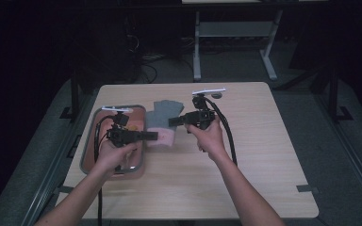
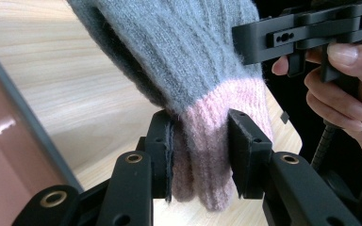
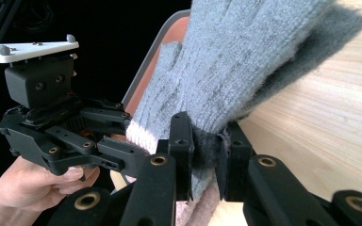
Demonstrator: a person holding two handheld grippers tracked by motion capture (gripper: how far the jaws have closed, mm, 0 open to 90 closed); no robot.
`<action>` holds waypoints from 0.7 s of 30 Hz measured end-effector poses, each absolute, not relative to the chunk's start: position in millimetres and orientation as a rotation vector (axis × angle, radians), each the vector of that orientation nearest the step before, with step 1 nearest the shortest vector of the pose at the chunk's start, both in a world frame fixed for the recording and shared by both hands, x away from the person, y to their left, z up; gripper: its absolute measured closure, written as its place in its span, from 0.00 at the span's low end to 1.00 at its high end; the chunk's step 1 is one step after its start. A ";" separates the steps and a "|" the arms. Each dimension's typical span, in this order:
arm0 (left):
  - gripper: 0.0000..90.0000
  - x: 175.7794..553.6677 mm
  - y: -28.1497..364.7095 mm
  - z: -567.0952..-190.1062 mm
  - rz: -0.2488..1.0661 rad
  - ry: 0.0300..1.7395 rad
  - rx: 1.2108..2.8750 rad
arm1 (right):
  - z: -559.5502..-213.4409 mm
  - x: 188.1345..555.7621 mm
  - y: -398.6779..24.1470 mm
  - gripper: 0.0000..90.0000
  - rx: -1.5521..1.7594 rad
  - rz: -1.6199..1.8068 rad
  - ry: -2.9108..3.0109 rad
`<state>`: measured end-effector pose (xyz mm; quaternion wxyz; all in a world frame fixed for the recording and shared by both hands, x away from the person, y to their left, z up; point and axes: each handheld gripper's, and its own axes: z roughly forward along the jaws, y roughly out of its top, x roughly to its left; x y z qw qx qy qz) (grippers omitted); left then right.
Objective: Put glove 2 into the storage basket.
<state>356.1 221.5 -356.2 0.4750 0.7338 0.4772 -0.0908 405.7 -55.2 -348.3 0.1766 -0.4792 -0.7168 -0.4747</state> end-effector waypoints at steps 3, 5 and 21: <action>0.71 355.9 224.8 -355.3 -0.219 1.171 1.789 | -347.6 406.8 -51.5 0.87 -1.349 -1.346 -2.026; 0.71 355.8 227.2 -354.5 -0.216 1.172 1.791 | -347.4 407.5 -49.2 0.87 -1.348 -1.345 -2.022; 0.71 354.0 254.3 -349.1 -0.192 1.202 1.773 | -343.0 413.3 -22.0 0.87 -1.308 -1.337 -2.018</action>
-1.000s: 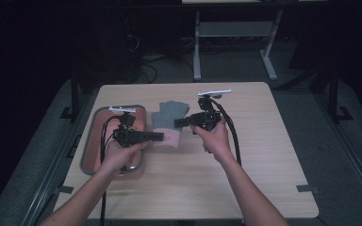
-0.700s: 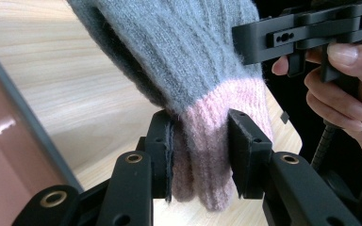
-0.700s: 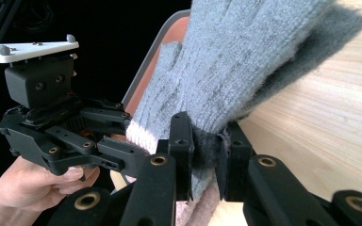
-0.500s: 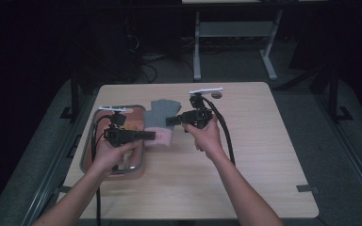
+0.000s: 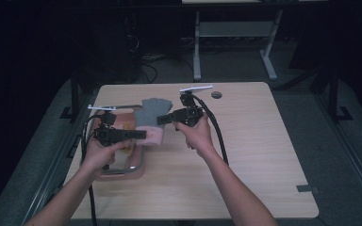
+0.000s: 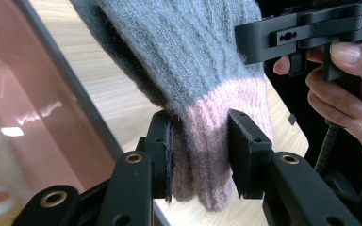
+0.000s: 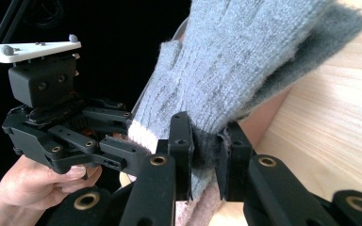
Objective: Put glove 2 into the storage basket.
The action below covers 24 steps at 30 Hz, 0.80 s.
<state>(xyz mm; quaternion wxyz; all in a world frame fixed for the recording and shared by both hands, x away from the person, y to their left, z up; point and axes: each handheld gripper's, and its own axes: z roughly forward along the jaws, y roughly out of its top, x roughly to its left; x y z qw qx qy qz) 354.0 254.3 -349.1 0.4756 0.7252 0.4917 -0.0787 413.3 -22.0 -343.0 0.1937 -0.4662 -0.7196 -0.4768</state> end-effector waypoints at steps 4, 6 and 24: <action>0.71 353.5 260.9 -348.0 -0.182 1.210 1.769 | -342.1 415.1 -14.6 0.87 -1.294 -1.343 -2.012; 0.71 353.2 264.2 -347.7 -0.178 1.212 1.773 | -342.1 416.0 -11.1 0.87 -1.289 -1.339 -2.016; 0.71 350.3 286.8 -347.7 -0.150 1.256 1.764 | -345.0 422.3 15.7 0.87 -1.252 -1.326 -2.025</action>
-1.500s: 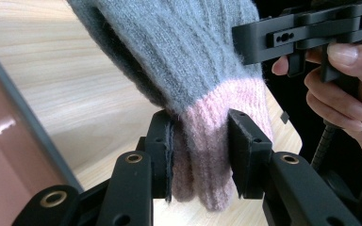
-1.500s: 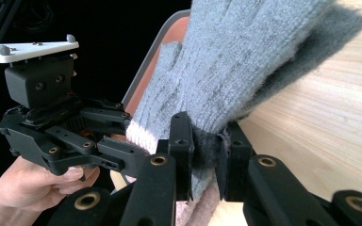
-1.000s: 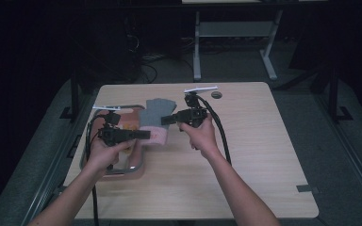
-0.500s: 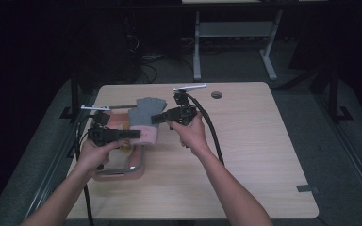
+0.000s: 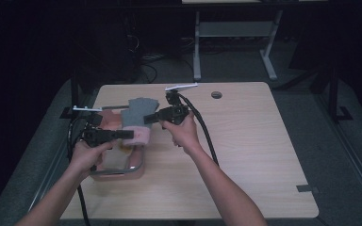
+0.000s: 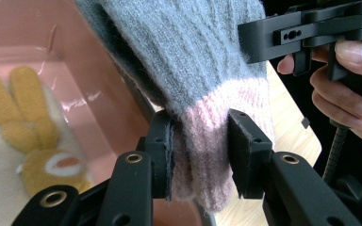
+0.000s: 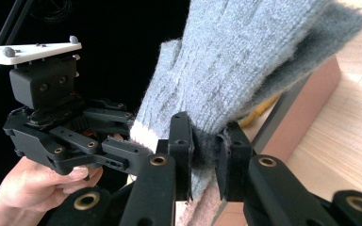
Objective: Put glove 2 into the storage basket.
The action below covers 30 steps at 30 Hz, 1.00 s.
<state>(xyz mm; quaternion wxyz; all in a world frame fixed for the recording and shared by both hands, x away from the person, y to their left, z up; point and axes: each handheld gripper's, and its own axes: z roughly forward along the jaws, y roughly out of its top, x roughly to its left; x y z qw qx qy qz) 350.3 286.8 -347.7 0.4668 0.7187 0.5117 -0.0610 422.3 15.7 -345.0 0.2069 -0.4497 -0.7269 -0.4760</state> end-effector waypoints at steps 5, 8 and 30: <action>0.71 348.9 293.3 -347.5 -0.142 1.265 1.757 | -345.0 423.3 23.0 0.87 -1.242 -1.322 -2.028; 0.71 347.9 298.4 -347.4 -0.138 1.269 1.759 | -344.4 424.0 28.3 0.87 -1.234 -1.317 -2.037; 0.71 342.7 326.9 -345.3 -0.106 1.315 1.757 | -341.9 428.0 62.5 0.86 -1.184 -1.297 -2.061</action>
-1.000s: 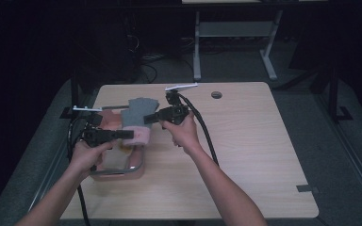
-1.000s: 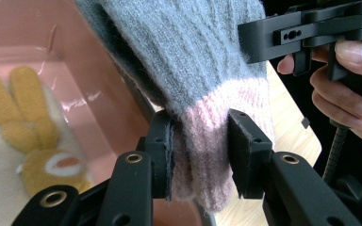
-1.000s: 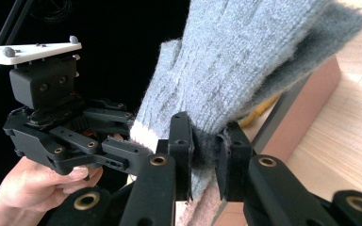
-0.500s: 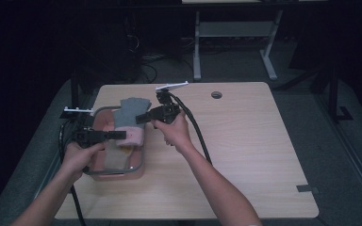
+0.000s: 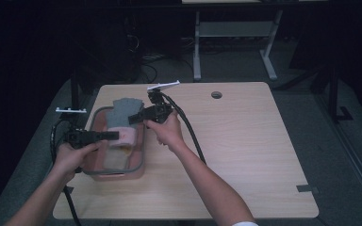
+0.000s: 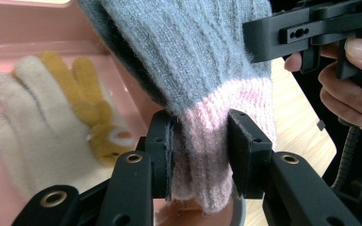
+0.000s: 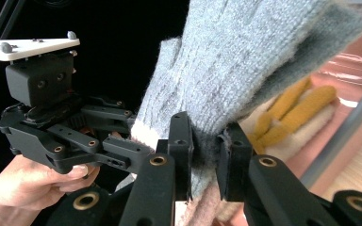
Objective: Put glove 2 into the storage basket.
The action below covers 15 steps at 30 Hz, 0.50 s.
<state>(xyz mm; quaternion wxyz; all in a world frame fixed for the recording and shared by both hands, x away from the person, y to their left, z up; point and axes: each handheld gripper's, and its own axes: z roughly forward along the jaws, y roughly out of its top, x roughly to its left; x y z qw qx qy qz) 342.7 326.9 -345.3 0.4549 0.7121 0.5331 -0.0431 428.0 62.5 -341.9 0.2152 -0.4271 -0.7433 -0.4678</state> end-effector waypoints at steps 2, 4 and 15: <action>0.71 342.3 328.8 -346.8 -0.107 1.321 1.750 | -342.9 428.5 65.5 0.86 -1.182 -1.286 -2.065; 0.71 341.9 331.2 -348.8 -0.108 1.326 1.749 | -344.2 429.0 68.1 0.86 -1.179 -1.282 -2.062; 0.71 338.2 341.6 -357.5 -0.111 1.363 1.742 | -355.7 431.1 82.5 0.86 -1.167 -1.244 -2.071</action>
